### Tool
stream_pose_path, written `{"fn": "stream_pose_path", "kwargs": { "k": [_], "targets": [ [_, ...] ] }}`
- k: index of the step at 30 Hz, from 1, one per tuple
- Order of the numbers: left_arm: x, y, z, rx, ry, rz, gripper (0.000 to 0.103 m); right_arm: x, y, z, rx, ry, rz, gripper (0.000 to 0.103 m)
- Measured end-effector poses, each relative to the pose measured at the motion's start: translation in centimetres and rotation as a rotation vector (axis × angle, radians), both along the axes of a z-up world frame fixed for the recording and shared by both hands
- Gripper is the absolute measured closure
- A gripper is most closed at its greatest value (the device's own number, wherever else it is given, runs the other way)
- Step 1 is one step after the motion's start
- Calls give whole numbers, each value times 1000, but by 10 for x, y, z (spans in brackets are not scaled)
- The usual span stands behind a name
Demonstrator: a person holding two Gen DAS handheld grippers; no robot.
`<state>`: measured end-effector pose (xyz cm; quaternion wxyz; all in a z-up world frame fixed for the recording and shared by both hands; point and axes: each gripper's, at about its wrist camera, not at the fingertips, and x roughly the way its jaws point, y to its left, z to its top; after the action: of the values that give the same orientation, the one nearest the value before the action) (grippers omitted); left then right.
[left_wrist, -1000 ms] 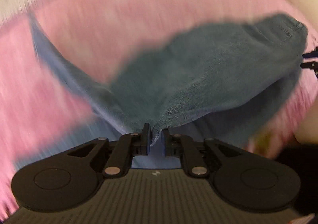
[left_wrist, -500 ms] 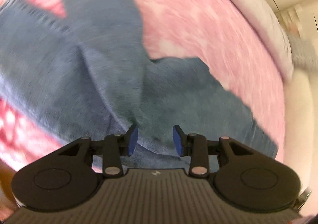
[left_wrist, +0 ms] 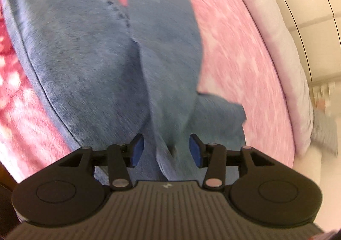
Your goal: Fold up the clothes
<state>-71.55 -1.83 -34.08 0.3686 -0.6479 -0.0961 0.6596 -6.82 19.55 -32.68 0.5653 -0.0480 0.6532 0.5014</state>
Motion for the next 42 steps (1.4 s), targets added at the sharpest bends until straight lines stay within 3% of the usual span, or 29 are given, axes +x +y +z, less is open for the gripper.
{"fn": "stream_pose_path", "kwargs": {
  "k": [1,3,4,6,8,11,13,16,21,23,25,27,28,29,33,37,42],
  "targets": [
    [-1,0,-3,17,-10,10,78,0,0,1,9,0,1,57],
    [-2,-1,-4,60,-12,11,96,1,1,3,26,-1,3,75],
    [1,-2,2,83,22,-4,100,1,1,3,35,-1,4,83],
    [8,-6,20,141,108,-41,100,0,2,21,113,-25,30,93],
    [15,-15,25,142,152,-59,100,1,2,36,176,-52,53,96],
    [26,-31,27,116,200,-78,100,10,0,38,160,-79,53,97],
    [34,-35,11,47,212,-115,100,16,-1,39,149,-97,53,98],
    [38,-33,-6,8,214,-112,100,24,-2,14,57,-101,21,97],
    [48,-37,7,44,290,-125,100,21,-11,32,126,-127,33,98],
    [49,-40,3,10,294,-139,99,20,-14,37,142,-148,46,98],
    [51,-36,-4,-33,299,-152,97,21,-12,21,68,-186,56,94],
    [53,-30,-3,-58,310,-162,96,20,-8,6,-2,-204,62,83],
    [54,-29,2,-63,319,-171,94,19,-6,7,-17,-218,56,72],
    [55,-30,8,-65,334,-184,92,15,-5,14,-16,-246,53,55],
    [50,-52,34,-54,342,-181,85,-10,-12,52,7,-419,114,53],
    [26,-72,48,-104,328,-133,85,-52,-21,67,25,-355,251,51],
    [-25,-62,51,-140,313,-133,85,-176,-16,63,57,-332,602,54]
  ]
}}
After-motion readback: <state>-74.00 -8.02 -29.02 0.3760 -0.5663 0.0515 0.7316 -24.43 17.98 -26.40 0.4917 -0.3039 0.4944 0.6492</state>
